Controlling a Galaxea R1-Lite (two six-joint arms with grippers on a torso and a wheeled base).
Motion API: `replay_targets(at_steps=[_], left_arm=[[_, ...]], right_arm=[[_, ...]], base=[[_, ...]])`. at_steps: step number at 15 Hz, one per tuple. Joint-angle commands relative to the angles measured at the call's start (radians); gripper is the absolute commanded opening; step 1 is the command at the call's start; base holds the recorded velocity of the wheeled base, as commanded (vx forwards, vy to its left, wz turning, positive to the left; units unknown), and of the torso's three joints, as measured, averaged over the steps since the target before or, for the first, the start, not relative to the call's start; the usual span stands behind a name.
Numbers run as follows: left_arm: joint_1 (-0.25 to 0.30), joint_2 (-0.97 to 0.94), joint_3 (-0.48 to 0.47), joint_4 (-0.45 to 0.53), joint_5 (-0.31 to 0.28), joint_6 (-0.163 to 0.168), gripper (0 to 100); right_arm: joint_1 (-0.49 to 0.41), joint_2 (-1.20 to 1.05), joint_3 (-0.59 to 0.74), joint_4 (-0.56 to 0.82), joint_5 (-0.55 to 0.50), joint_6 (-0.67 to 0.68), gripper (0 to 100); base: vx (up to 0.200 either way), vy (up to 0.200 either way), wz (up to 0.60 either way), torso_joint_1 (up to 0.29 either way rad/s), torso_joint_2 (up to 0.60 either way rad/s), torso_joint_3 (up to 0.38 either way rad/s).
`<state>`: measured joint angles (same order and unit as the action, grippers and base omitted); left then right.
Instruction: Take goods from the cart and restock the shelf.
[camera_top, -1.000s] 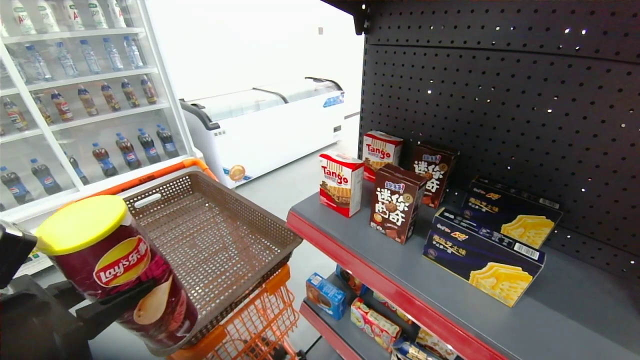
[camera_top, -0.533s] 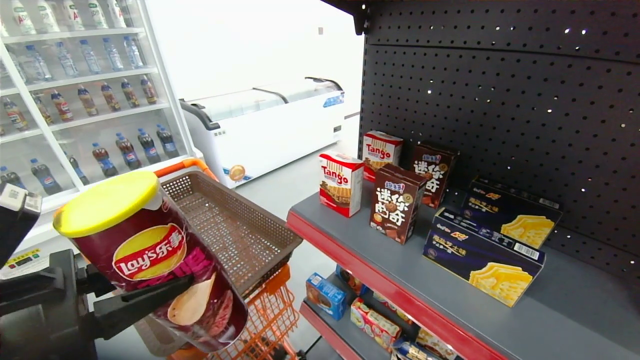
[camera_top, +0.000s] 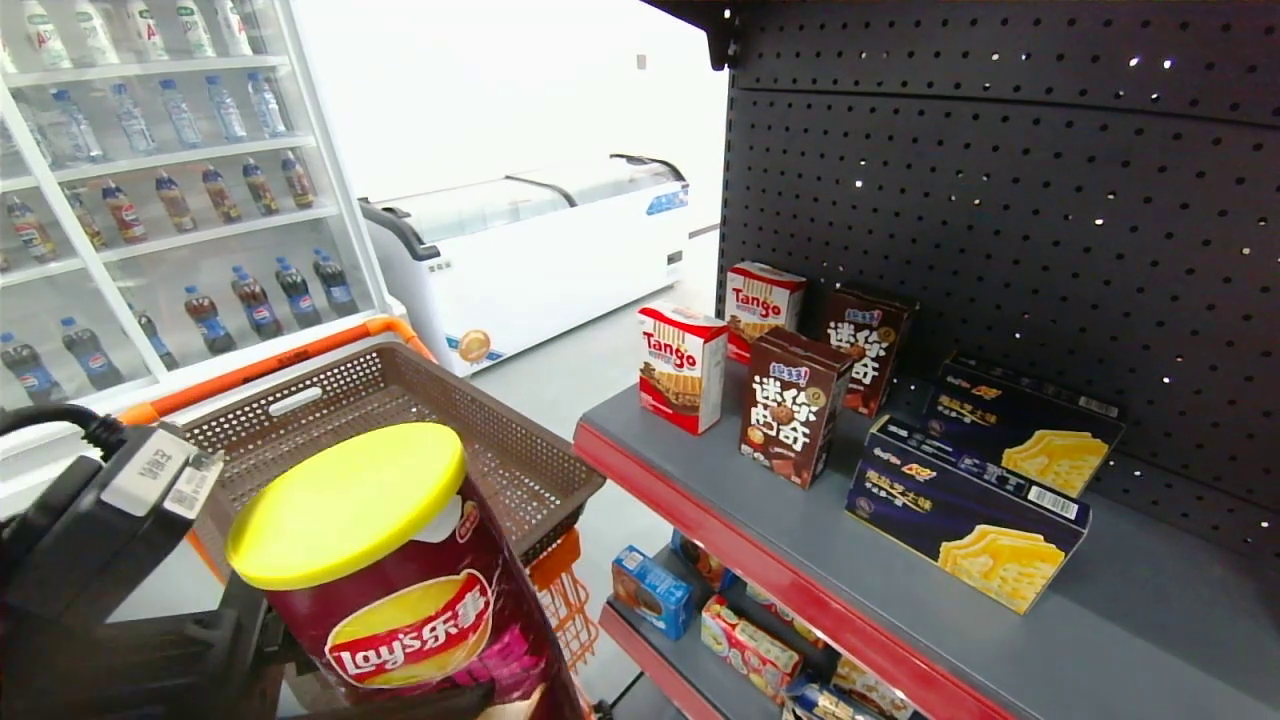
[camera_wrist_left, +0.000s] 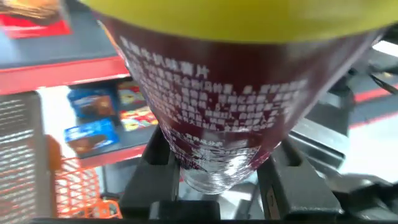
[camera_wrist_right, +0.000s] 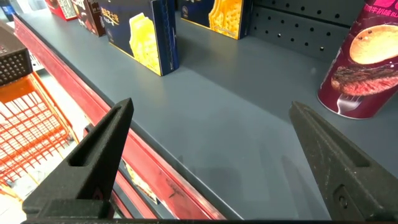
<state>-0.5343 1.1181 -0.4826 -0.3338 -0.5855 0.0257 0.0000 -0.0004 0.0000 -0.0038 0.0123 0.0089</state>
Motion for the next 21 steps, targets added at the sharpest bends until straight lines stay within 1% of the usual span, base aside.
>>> replay_targets(at_steps=[1, 2, 3, 18, 21], left_arm=[[-0.046, 0.022, 0.001, 0.002, -0.002, 0.000, 0], [-0.059, 0.022, 0.004, 0.002, 0.000, 0.000, 0], [-0.062, 0.022, 0.009, 0.002, -0.002, 0.000, 0], [-0.066, 0.022, 0.018, 0.004, -0.002, 0.000, 0], [-0.066, 0.017, 0.044, 0.002, -0.002, 0.000, 0]], right_arm=[[0.000, 0.000, 0.000, -0.001, 0.001, -0.001, 100], [0.000, 0.000, 0.000, -0.001, 0.000, -0.001, 100], [0.000, 0.000, 0.000, -0.001, 0.000, -0.001, 100], [0.000, 0.000, 0.000, -0.001, 0.001, -0.001, 100], [0.000, 0.000, 0.000, -0.001, 0.001, -0.001, 100]], base=[[0.000, 0.000, 0.00, 0.000, 0.00, 0.000], [0.000, 0.000, 0.00, 0.000, 0.00, 0.000], [0.000, 0.000, -0.60, 0.002, 0.01, 0.007], [0.000, 0.000, -0.60, 0.002, 0.00, 0.002], [0.000, 0.000, -0.60, 0.004, 0.00, 0.001]])
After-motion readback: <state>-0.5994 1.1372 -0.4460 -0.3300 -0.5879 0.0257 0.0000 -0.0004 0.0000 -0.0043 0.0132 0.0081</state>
